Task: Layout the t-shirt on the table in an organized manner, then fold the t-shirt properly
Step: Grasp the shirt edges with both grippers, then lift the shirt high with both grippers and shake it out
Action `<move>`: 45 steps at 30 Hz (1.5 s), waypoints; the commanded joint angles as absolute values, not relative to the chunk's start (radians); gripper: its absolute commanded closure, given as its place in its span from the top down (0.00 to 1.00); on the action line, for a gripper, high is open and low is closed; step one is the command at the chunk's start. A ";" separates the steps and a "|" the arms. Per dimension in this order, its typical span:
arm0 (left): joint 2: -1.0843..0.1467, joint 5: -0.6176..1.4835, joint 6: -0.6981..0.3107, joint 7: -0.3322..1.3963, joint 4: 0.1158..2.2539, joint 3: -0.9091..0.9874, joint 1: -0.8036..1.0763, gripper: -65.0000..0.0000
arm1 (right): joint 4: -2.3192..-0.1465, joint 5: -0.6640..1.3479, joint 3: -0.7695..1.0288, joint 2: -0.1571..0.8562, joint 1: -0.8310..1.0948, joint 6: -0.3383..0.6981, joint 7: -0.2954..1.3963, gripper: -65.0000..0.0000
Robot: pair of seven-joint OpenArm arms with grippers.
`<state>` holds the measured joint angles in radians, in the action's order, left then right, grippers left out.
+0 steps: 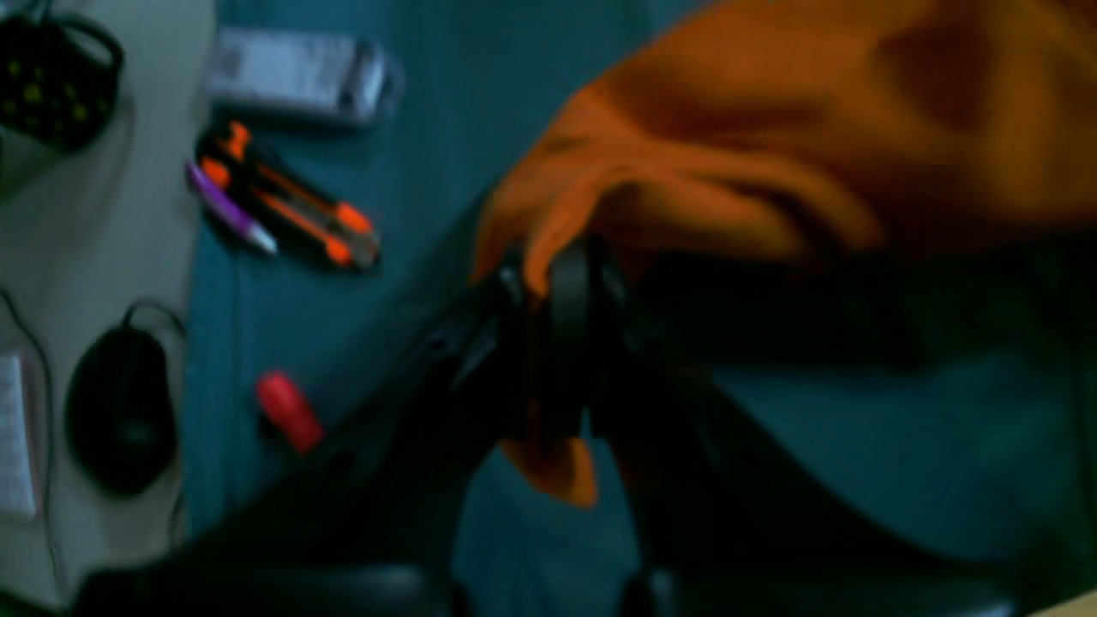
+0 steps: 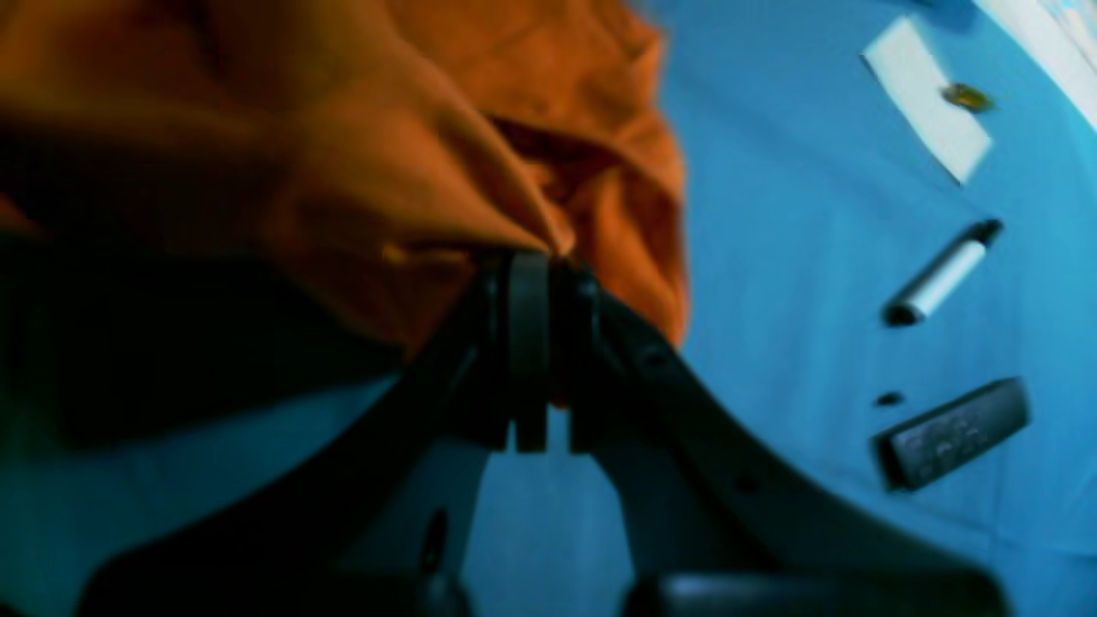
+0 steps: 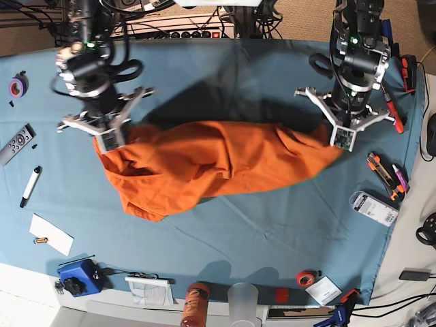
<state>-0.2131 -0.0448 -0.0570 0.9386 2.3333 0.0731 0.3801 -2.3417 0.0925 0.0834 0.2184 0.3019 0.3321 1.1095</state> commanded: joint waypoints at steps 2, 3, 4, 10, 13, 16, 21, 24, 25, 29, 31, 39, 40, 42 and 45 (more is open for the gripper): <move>-0.216 -0.099 -0.047 0.928 2.356 0.075 0.409 0.00 | -2.356 0.120 0.157 0.228 0.294 0.340 1.081 0.00; -0.216 -0.125 -0.037 0.928 2.356 0.075 0.425 0.00 | -2.356 0.136 0.194 0.228 0.290 0.349 1.081 0.00; -0.217 -0.141 -0.022 0.927 2.356 0.075 0.439 0.00 | -2.356 0.154 0.230 0.231 0.285 0.352 1.080 0.00; -0.217 -0.199 0.002 0.898 2.356 0.076 0.454 0.00 | -2.356 0.273 0.421 0.288 0.252 0.356 1.050 0.00; -0.217 -0.199 0.002 0.844 2.356 0.076 0.451 0.00 | -2.356 0.269 0.495 0.324 0.229 0.356 1.037 0.00; -0.216 -0.199 0.002 0.829 2.356 0.076 0.447 0.00 | -2.356 0.270 0.558 0.363 0.213 0.356 1.021 0.00; -0.216 -0.198 0.001 0.746 2.356 0.076 0.446 0.00 | -2.355 0.270 0.598 0.434 0.183 0.355 0.994 0.00; -0.216 -0.198 -0.001 0.716 2.356 0.076 0.434 0.00 | -2.273 0.283 0.597 0.453 0.130 0.355 0.984 0.00; -0.217 -0.198 0.000 0.715 2.356 0.076 0.422 0.00 | -2.244 0.297 0.597 0.455 0.109 0.355 0.977 0.00; -0.216 -0.151 -0.001 0.681 2.339 0.076 0.347 0.00 | -2.130 0.362 0.596 0.463 0.007 0.395 0.967 0.00; -0.216 -0.148 -0.001 0.679 2.282 0.076 0.288 0.00 | -2.083 0.398 0.596 0.463 -0.054 0.413 0.966 0.00; -0.234 -0.163 -0.002 0.680 2.140 0.076 -0.036 0.00 | -1.925 0.464 0.579 0.463 -0.376 0.465 0.945 0.00; -0.245 -0.163 -0.001 0.680 2.132 0.076 -0.076 0.00 | -1.906 0.464 0.568 0.464 -0.426 0.467 0.945 0.00; -0.268 -0.164 -0.001 0.689 2.120 0.077 -0.147 0.00 | -1.863 0.463 0.542 0.466 -0.521 0.467 0.945 0.00; -0.295 -0.164 0.004 0.764 2.114 0.080 -0.215 0.00 | -1.792 0.463 0.493 0.466 -0.646 0.467 0.962 0.00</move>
<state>-0.2836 -0.1295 -0.0261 0.7589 2.1052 0.0669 -0.2020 -1.7794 0.4843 0.4854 0.4431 -0.6189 0.4931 0.9947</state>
